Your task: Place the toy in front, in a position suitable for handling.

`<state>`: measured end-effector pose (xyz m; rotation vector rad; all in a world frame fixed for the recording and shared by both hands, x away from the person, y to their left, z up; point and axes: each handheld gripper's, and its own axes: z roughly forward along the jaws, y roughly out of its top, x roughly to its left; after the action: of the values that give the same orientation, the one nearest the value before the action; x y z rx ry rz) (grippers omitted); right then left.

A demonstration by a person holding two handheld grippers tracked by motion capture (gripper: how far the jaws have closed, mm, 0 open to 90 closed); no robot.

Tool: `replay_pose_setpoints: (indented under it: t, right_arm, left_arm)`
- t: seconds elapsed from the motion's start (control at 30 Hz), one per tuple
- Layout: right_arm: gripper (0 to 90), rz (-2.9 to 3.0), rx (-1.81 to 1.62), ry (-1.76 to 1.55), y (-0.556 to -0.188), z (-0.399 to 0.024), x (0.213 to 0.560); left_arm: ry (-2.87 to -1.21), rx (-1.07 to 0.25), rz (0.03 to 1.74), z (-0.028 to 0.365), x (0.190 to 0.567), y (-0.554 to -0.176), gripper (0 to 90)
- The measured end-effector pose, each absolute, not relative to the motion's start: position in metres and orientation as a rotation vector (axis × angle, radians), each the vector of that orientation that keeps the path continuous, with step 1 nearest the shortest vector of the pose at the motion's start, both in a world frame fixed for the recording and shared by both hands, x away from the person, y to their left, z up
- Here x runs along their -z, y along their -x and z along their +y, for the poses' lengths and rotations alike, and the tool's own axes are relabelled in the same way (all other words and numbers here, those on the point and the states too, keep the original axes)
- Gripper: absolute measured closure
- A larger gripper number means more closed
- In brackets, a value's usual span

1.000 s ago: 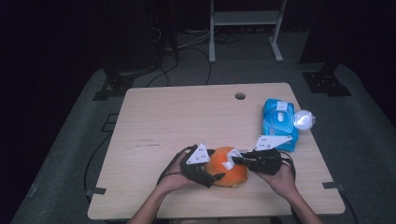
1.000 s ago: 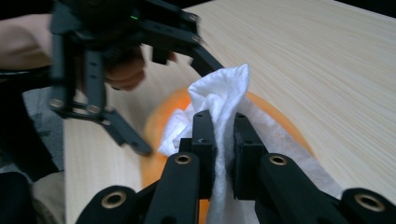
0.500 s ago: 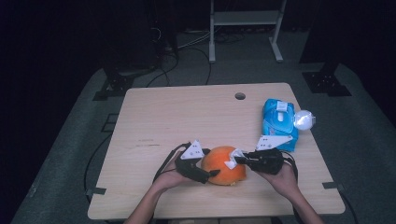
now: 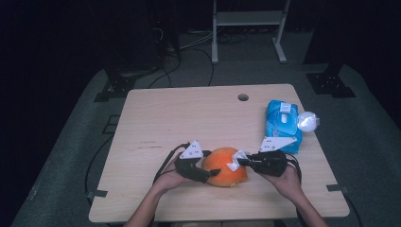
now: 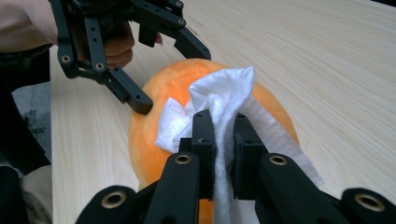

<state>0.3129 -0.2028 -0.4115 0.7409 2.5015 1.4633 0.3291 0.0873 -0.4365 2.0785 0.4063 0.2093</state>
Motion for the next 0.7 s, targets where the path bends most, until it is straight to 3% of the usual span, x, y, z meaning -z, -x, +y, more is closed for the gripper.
replay_pose_setpoints:
  t: [0.1, 0.17, 0.33, 0.53, 0.63, 0.7]
  right_arm:
    - [81.4, 2.496, -1.454, -0.739, -0.312, -0.202, 0.411]
    - [81.3, 2.490, -1.476, -0.710, -0.310, -0.198, 0.410]
    - [81.3, 2.496, -1.455, -0.701, -0.309, -0.197, 0.408]
    - [81.3, 2.491, -1.438, -0.764, -0.314, -0.208, 0.416]
    - [81.3, 2.492, -1.431, -0.762, -0.313, -0.206, 0.415]
    - [81.3, 2.490, -1.412, -0.758, -0.313, -0.203, 0.416]
  left_arm:
    - [-2.062, -0.245, 0.370, 0.082, 0.433, -0.326, 16.2]
    - [-2.047, -0.257, 0.333, 0.079, 0.432, -0.323, 15.7]
    - [-2.077, -0.247, 0.383, 0.086, 0.434, -0.328, 28.3]
    - [-2.056, -0.212, 0.475, 0.097, 0.436, -0.336, 29.5]
    - [-2.049, -0.227, 0.466, 0.094, 0.434, -0.334, 19.1]
    - [-2.019, -0.238, 0.422, 0.089, 0.430, -0.330, 17.2]
